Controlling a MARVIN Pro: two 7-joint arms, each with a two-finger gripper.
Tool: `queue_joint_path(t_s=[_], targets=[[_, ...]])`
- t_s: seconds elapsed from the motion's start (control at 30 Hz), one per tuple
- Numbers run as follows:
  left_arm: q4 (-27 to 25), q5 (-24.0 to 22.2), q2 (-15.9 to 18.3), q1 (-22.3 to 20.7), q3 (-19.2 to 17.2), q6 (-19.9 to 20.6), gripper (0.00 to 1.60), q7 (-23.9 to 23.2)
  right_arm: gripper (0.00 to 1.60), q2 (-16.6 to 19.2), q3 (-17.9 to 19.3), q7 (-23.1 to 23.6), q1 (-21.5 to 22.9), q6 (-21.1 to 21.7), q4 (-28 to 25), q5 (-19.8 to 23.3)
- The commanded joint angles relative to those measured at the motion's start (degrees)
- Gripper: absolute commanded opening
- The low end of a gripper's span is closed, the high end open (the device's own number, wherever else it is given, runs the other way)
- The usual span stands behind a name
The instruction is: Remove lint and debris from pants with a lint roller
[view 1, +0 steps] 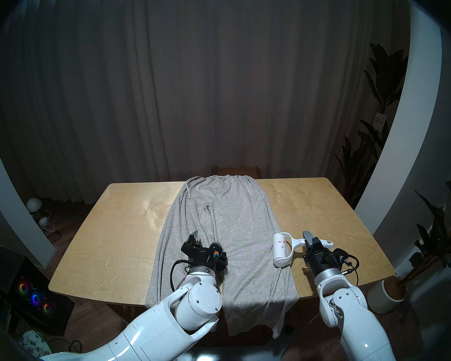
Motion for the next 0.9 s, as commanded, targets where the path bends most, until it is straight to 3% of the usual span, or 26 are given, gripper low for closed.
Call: queue_joint_path(t_s=[0.0,0.17,0.33,0.73,0.87], targets=[[1.44,0.08,0.12,0.02,0.53,0.41,1.60,-0.57,0.00,-1.82,3.65,-2.66,2.56,0.60,-1.34,5.84],[1.84,-0.37,-0.96,-0.54,-0.11,0.85,1.60,-0.02,0.00,-5.13,7.40,-7.56,7.61,-0.02,-0.47,13.95],[0.51,-1.12,-1.55,-0.56,-0.82,-0.65,1.60,0.26,0.00,-5.05,9.89,-10.44,10.24,-0.47,-1.38,18.64],[-9.69,-3.48,-2.78,-1.52,-4.76,-12.91,1.60,1.80,0.00,-4.80,10.96,-15.19,17.29,-1.71,1.21,23.74],[-11.22,-3.41,-2.57,-1.70,-6.00,-14.86,1.60,2.89,0.00,-4.45,10.06,-16.17,18.39,-1.46,2.44,23.88]])
